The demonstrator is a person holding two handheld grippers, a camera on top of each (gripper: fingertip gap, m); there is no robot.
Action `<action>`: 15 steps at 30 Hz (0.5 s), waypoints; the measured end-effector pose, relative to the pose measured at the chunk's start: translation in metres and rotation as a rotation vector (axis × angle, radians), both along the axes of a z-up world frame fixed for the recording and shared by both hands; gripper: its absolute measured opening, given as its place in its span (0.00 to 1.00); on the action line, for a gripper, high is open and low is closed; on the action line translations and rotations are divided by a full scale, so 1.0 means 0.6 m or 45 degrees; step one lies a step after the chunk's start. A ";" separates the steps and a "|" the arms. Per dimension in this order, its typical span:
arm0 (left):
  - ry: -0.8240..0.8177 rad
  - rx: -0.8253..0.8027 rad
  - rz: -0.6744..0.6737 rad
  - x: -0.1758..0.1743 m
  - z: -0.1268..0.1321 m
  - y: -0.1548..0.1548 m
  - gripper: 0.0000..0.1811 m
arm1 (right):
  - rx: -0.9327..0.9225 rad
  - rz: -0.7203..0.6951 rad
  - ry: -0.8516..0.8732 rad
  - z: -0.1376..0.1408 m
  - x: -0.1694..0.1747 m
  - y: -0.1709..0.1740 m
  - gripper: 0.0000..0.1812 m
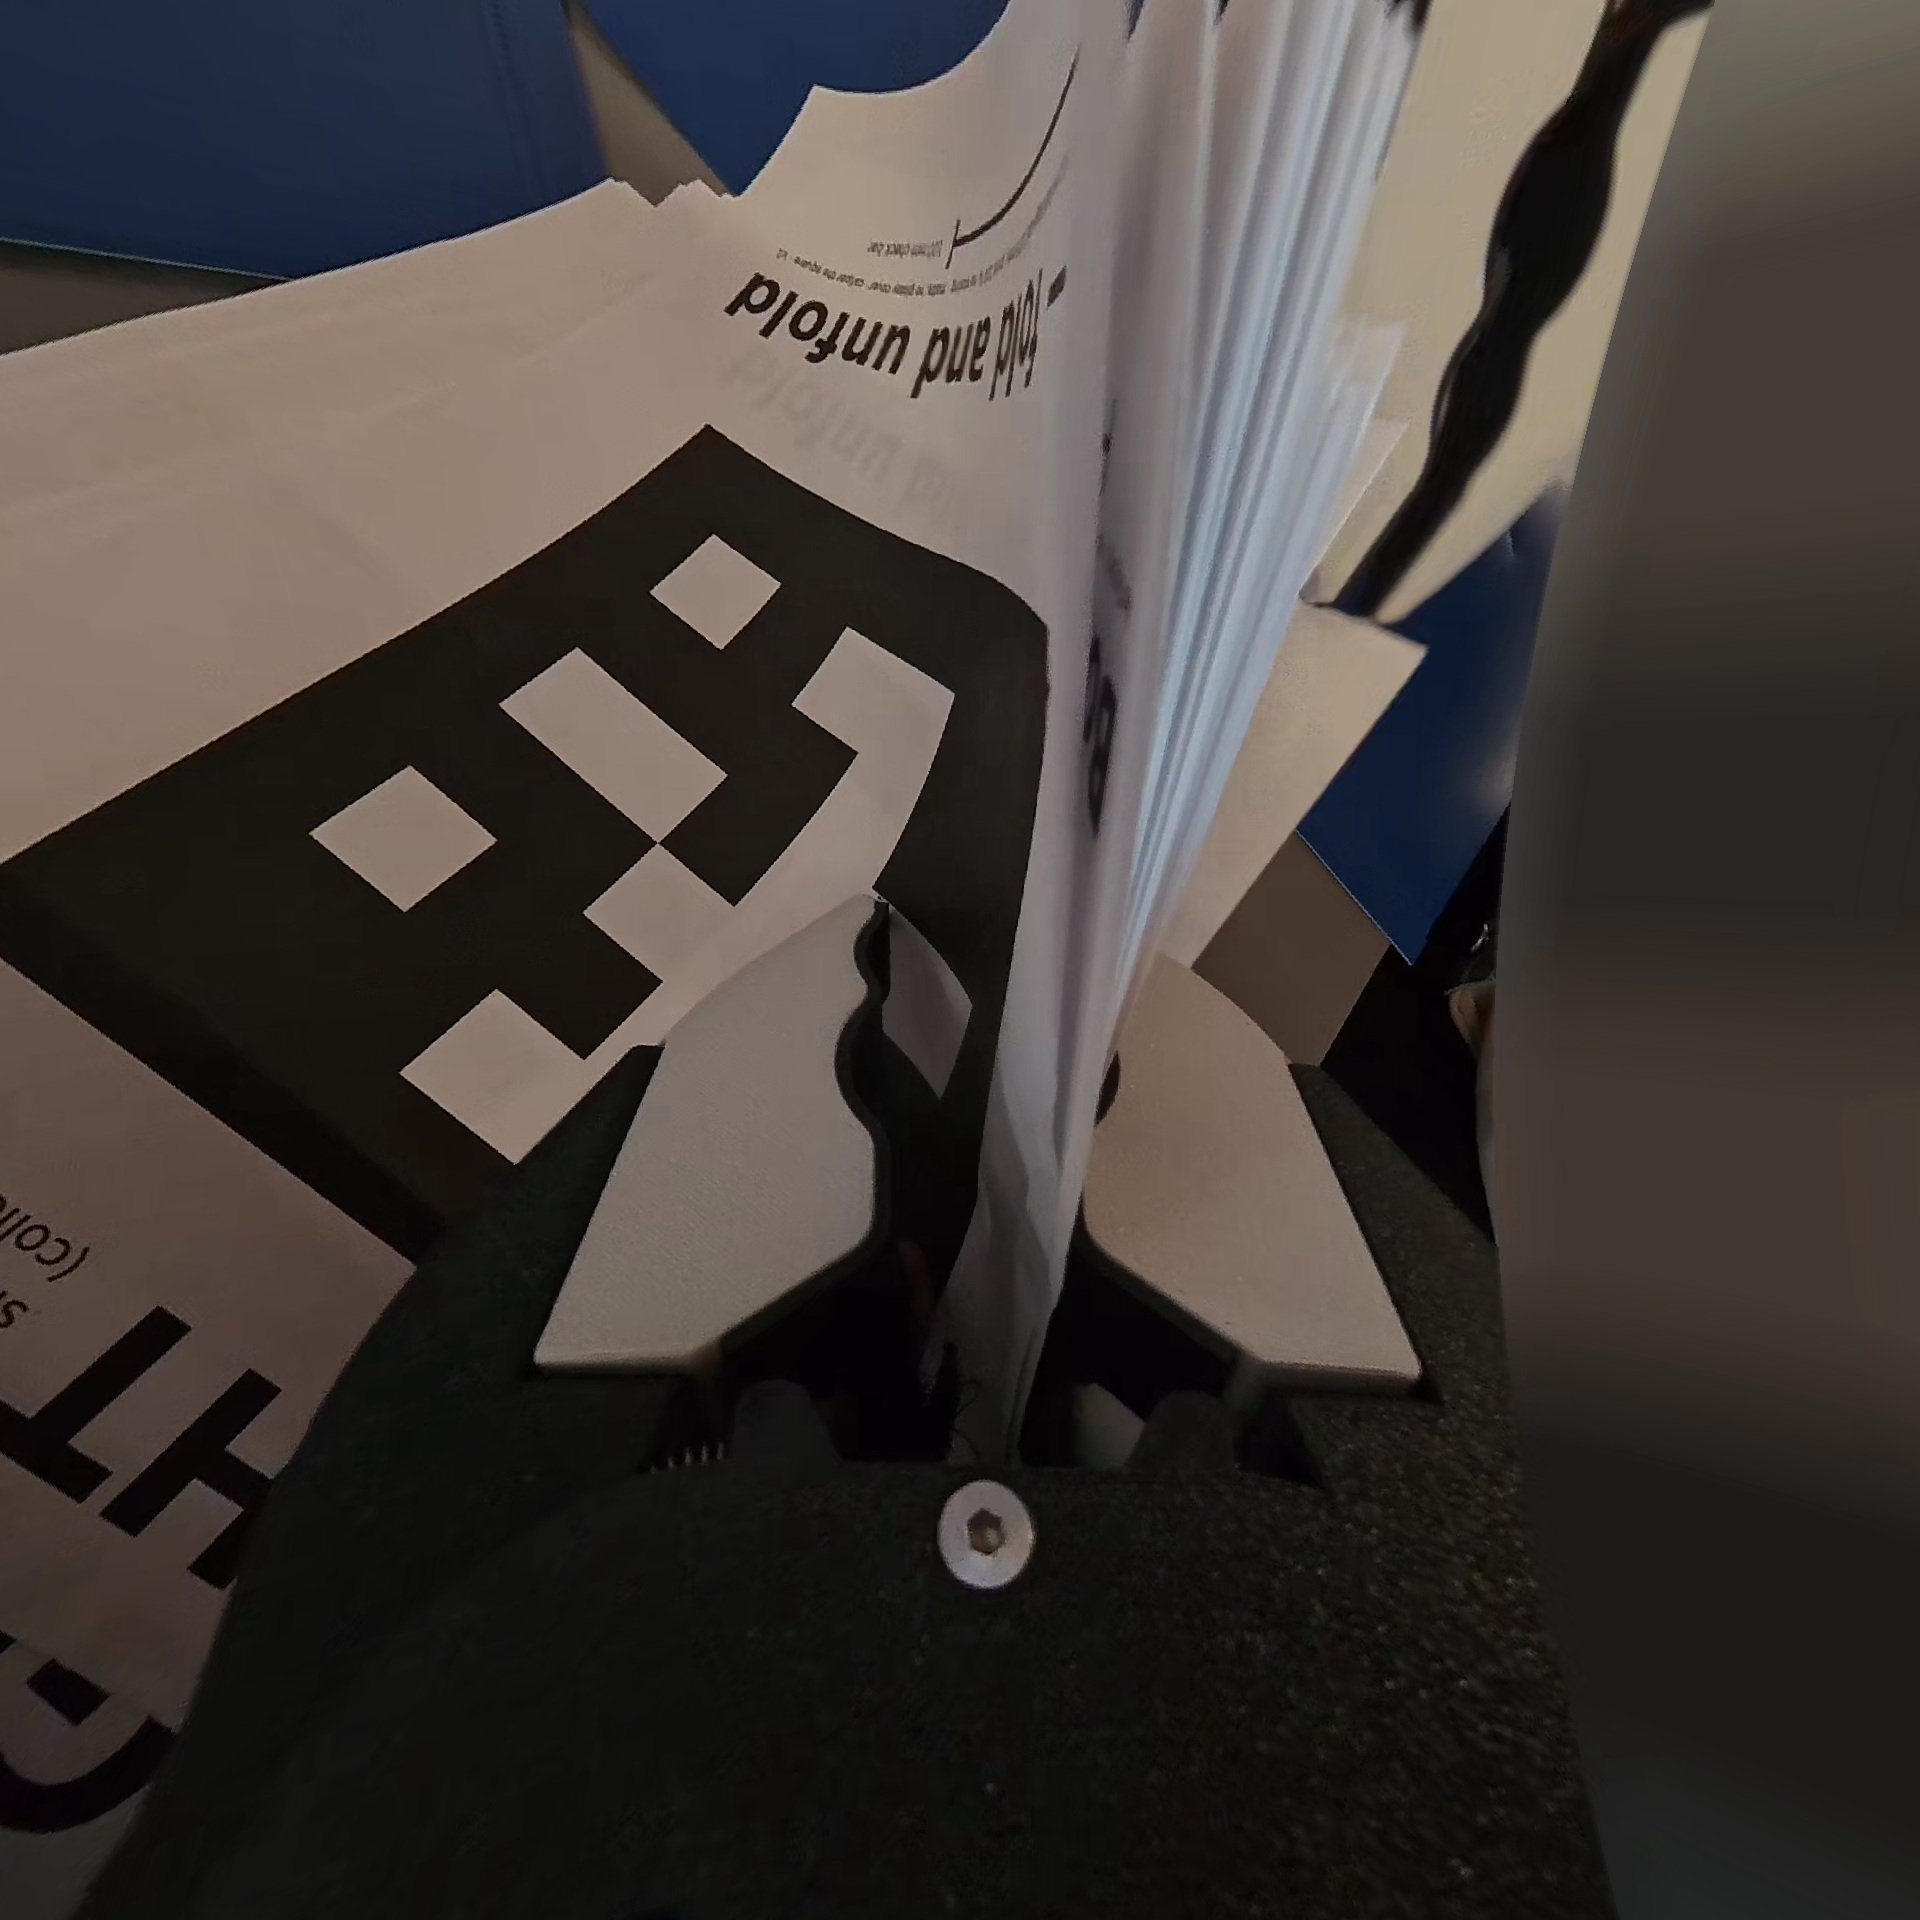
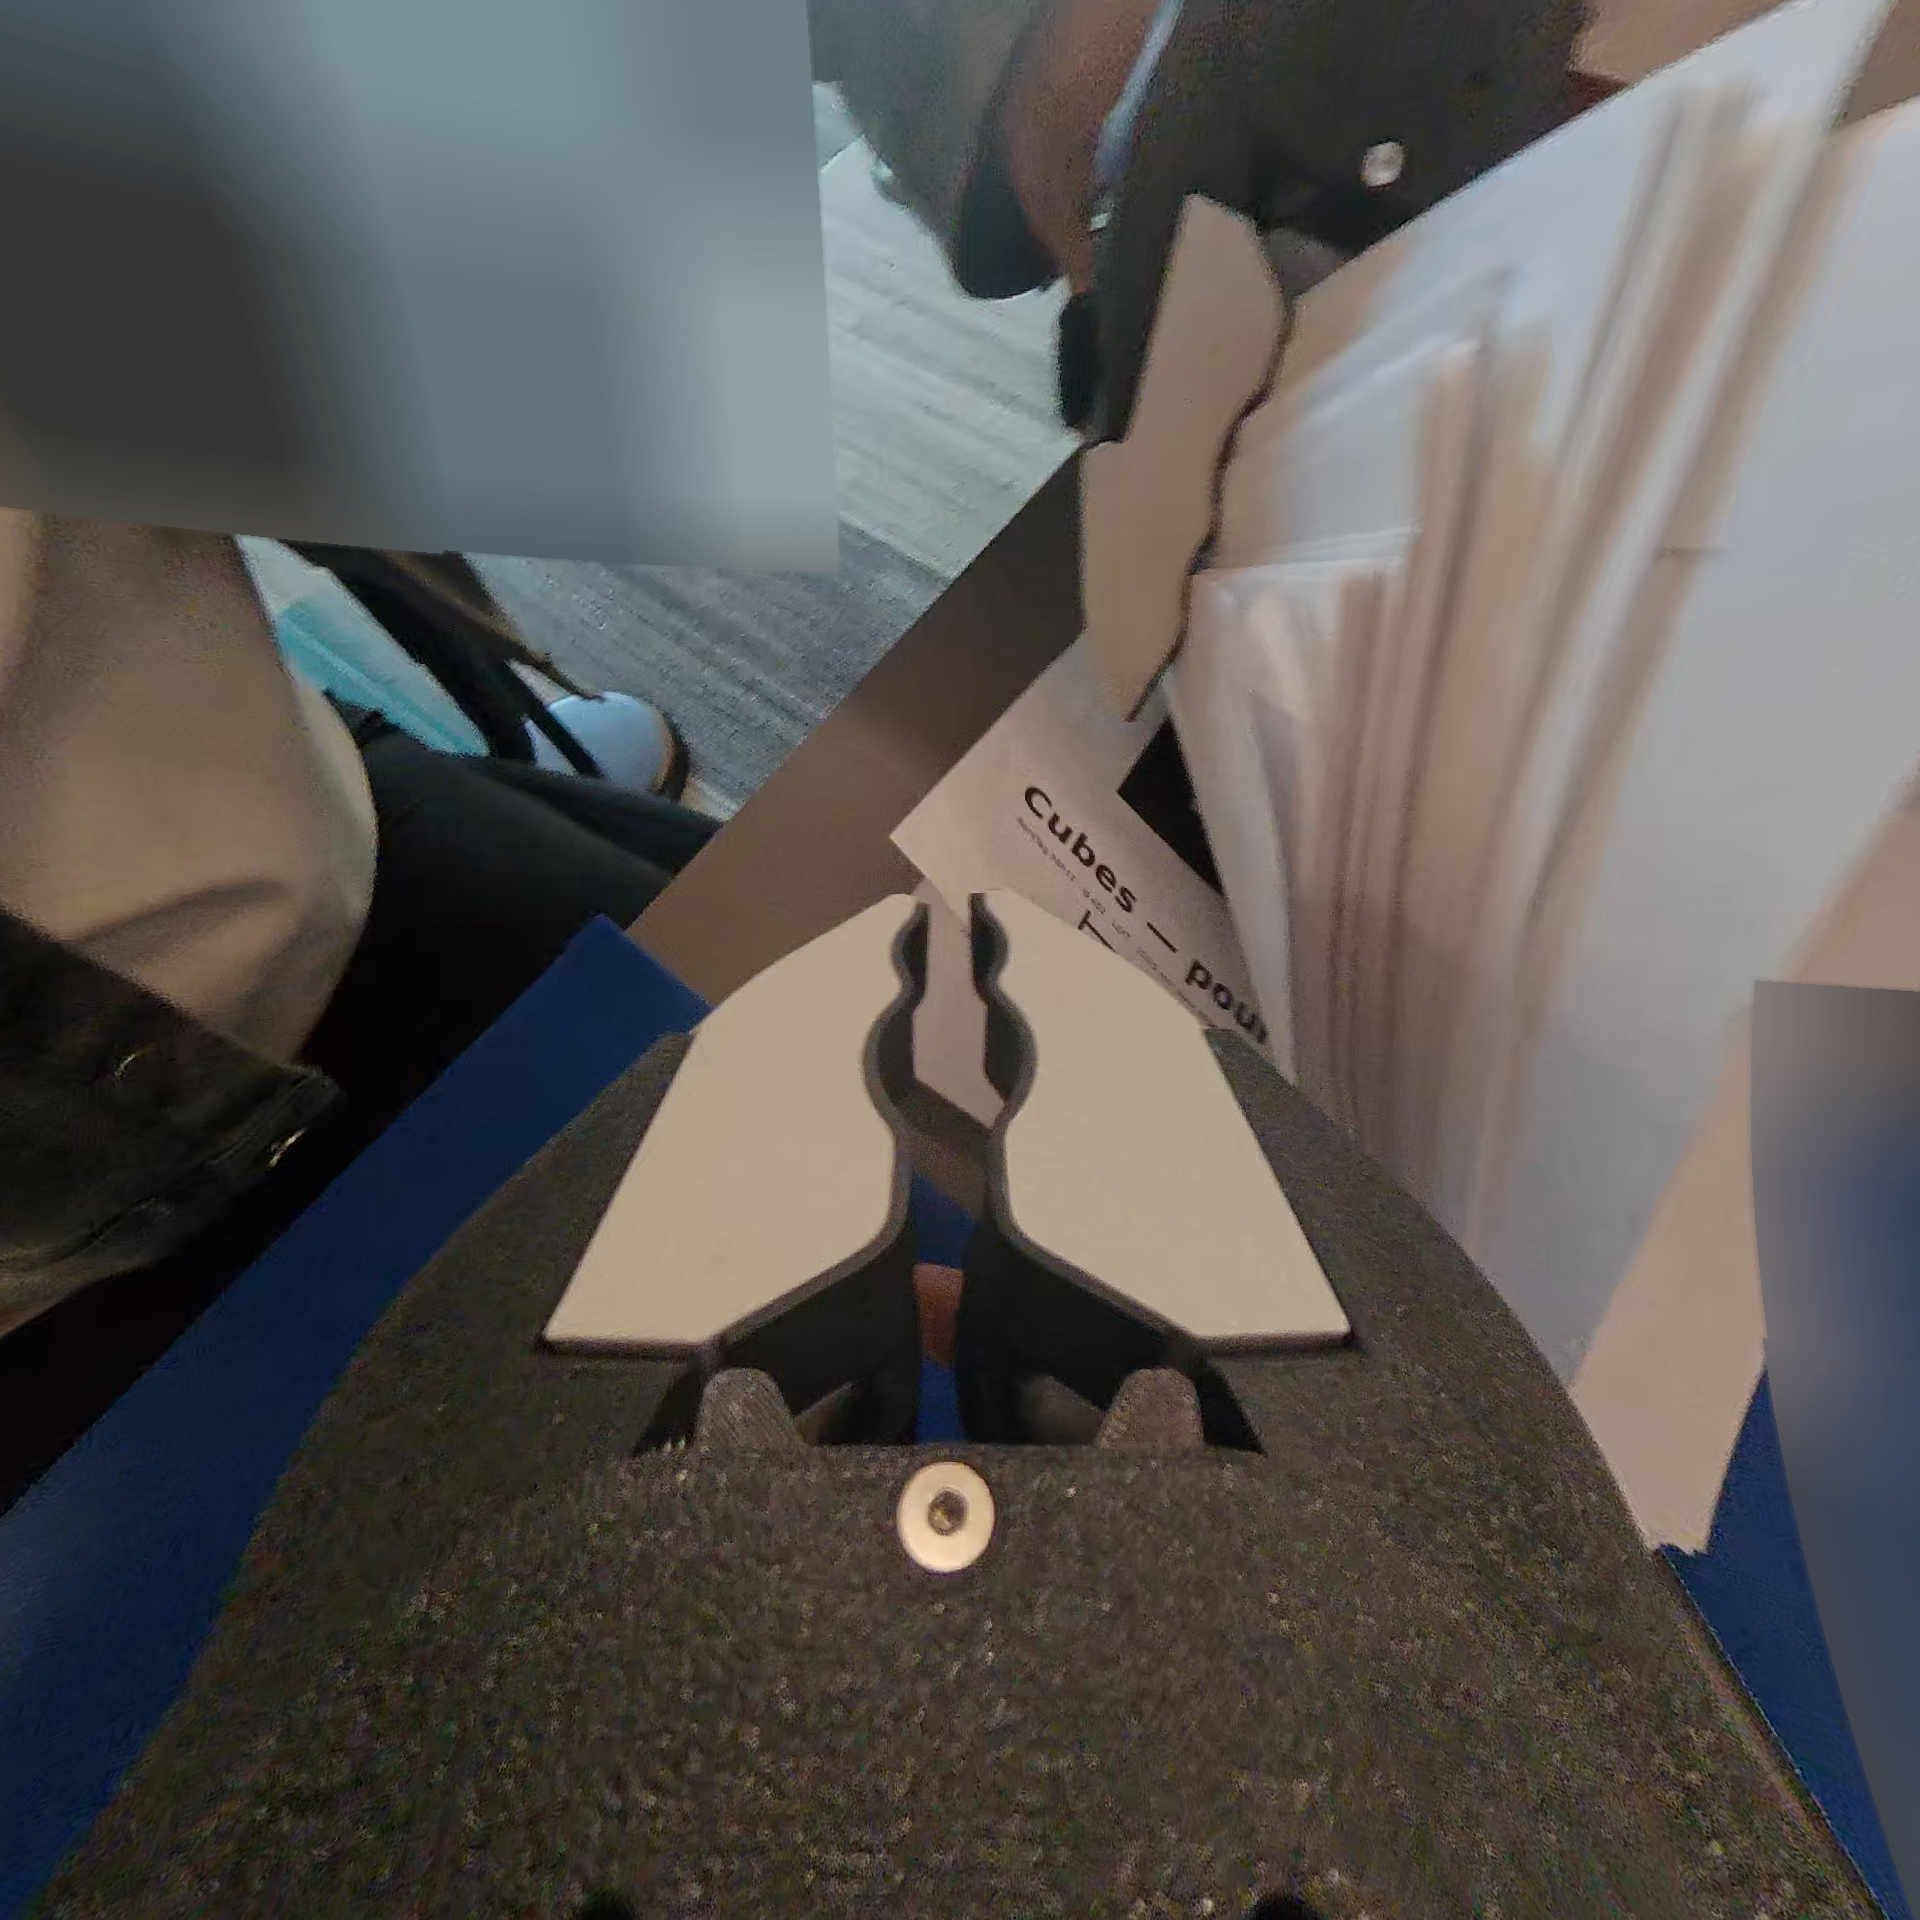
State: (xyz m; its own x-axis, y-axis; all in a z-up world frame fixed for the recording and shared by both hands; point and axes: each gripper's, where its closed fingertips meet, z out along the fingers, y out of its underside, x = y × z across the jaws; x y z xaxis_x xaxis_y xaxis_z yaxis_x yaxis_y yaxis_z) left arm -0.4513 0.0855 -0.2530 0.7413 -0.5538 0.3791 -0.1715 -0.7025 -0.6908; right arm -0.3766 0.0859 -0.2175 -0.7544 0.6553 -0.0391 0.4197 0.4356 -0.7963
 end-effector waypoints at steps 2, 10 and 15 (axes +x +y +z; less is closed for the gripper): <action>-0.006 -0.003 0.001 0.000 0.000 0.000 0.18 | 0.014 -0.016 0.054 0.004 -0.004 -0.004 0.12; -0.037 -0.019 0.004 0.003 -0.002 -0.001 0.18 | 0.450 -0.370 0.650 0.058 -0.067 0.044 0.10; -0.098 -0.055 0.004 0.007 -0.002 -0.003 0.19 | 0.621 -0.422 0.693 0.031 -0.075 0.040 0.03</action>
State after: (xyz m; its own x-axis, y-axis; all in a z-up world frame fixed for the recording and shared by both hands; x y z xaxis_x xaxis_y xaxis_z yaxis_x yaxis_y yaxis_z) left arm -0.4470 0.0838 -0.2544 0.7106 -0.5337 0.4586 -0.1166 -0.7321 -0.6712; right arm -0.4217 0.1098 -0.1988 -0.3484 0.6968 0.6269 0.1958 0.7082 -0.6783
